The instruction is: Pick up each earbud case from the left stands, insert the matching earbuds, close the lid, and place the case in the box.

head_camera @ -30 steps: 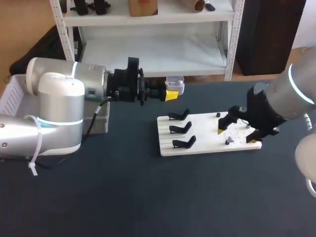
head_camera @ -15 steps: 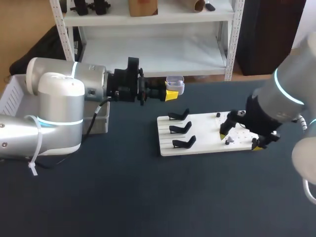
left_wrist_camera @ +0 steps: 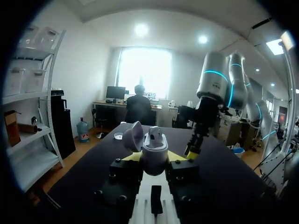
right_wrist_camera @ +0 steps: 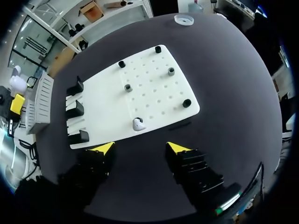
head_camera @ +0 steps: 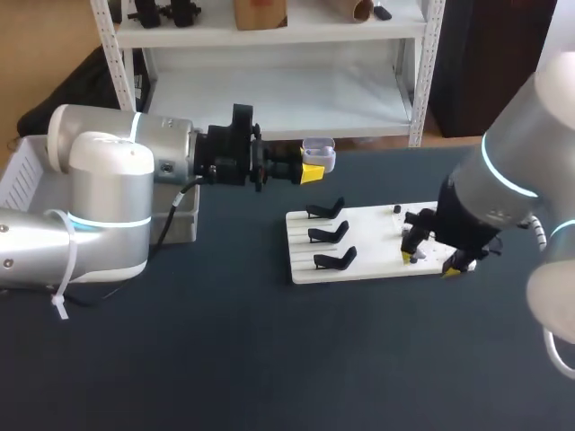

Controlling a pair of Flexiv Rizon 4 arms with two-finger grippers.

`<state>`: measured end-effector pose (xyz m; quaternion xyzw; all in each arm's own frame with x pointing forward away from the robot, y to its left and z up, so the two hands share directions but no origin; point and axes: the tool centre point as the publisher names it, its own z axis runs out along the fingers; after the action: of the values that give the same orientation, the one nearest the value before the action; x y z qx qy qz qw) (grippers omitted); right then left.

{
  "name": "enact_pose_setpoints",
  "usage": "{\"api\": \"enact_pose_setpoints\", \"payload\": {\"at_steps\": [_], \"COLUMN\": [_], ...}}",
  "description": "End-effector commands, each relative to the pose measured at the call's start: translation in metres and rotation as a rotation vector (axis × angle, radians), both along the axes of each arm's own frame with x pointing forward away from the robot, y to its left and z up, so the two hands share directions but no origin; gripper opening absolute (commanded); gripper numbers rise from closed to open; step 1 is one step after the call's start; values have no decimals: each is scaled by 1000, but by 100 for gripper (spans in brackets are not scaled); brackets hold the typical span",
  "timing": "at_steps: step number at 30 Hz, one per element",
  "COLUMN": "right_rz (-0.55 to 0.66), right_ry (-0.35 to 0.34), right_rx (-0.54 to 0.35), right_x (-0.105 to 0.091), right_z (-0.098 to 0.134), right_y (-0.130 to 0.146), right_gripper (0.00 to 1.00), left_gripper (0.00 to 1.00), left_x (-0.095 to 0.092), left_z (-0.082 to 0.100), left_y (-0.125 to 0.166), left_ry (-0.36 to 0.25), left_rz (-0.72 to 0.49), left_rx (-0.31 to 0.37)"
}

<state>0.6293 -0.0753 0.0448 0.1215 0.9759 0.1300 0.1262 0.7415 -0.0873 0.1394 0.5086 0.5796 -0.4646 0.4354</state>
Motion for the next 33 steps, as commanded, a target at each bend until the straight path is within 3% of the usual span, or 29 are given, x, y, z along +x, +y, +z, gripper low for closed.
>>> {"api": "enact_pose_setpoints", "payload": {"at_steps": [1, 7, 28, 33], "right_rz": [39, 75, 155, 163], "right_ry": [20, 23, 21, 20], "right_rx": [8, 7, 32, 33], "right_x": [7, 10, 21, 23], "right_z": [-9, -13, -17, -18], "right_y": [0, 3, 3, 3], "right_gripper": [63, 46, 43, 38], "left_gripper": [0, 0, 0, 0], "left_x": [-1, -1, -1, -1], "left_z": [0, 0, 0, 0], "left_y": [0, 0, 0, 0], "left_ry": [-1, -1, -1, -1], "left_rz": [3, 3, 3, 3], "left_rx": [-1, -1, -1, -1]}}
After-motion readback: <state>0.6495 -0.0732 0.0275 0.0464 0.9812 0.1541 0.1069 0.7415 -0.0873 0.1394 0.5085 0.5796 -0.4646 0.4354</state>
